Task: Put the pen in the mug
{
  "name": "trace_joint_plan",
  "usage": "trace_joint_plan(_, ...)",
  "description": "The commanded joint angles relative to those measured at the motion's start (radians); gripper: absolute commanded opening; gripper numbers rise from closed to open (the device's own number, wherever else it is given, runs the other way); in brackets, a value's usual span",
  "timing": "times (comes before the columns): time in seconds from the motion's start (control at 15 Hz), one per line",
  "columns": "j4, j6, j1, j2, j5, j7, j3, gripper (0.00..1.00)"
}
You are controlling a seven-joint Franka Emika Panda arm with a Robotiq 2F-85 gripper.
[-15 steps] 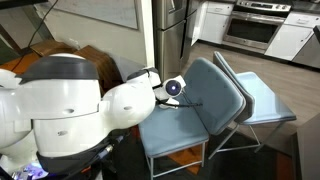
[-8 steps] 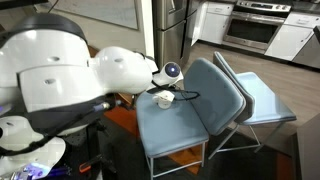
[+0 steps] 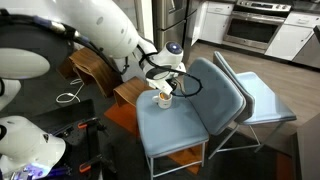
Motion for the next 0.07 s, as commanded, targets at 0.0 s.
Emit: trace_joint_plan(0.0,-0.062,-0.073,0.172,-0.142,0.069,0.114,-0.189,1.00)
